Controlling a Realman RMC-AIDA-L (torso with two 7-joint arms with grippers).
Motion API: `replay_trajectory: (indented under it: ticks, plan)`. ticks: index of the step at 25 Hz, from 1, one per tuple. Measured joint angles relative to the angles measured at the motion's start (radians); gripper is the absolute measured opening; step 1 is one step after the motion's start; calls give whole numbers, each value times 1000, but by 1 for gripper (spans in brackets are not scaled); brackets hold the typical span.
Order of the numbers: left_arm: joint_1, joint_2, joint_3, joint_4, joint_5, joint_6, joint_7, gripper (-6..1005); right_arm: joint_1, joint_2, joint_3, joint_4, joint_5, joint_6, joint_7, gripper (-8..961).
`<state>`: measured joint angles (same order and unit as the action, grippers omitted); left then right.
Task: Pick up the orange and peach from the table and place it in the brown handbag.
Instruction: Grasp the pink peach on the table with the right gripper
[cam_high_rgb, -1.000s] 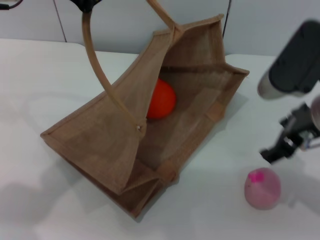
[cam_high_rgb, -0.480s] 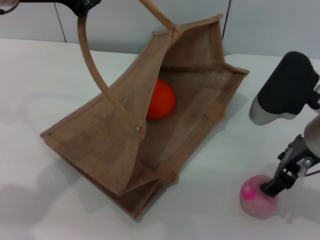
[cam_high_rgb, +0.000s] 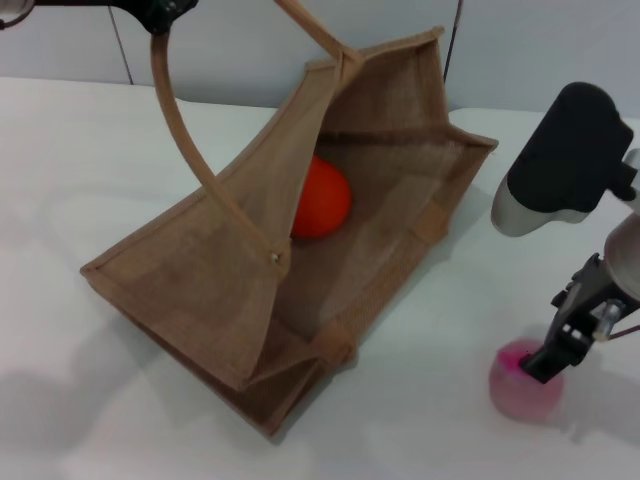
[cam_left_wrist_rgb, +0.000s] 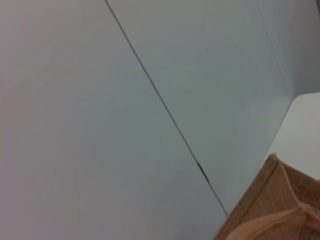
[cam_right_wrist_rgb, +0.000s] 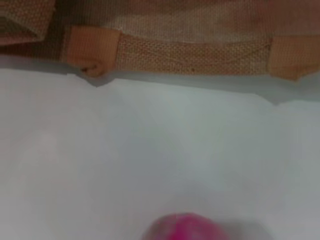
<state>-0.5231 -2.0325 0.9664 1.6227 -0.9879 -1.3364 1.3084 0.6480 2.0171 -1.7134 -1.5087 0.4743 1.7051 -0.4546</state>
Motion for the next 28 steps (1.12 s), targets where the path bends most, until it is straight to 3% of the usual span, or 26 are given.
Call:
replay_trajectory:
  ticks: [12,28]
  plan:
    - [0,-1,0,2,17,0,-1,145,-1,3,-6,2,73,18,12,818]
    - [-5,-3,1,-23,17,1,-1,158,28,4,-26,215,75,-111,4,794]
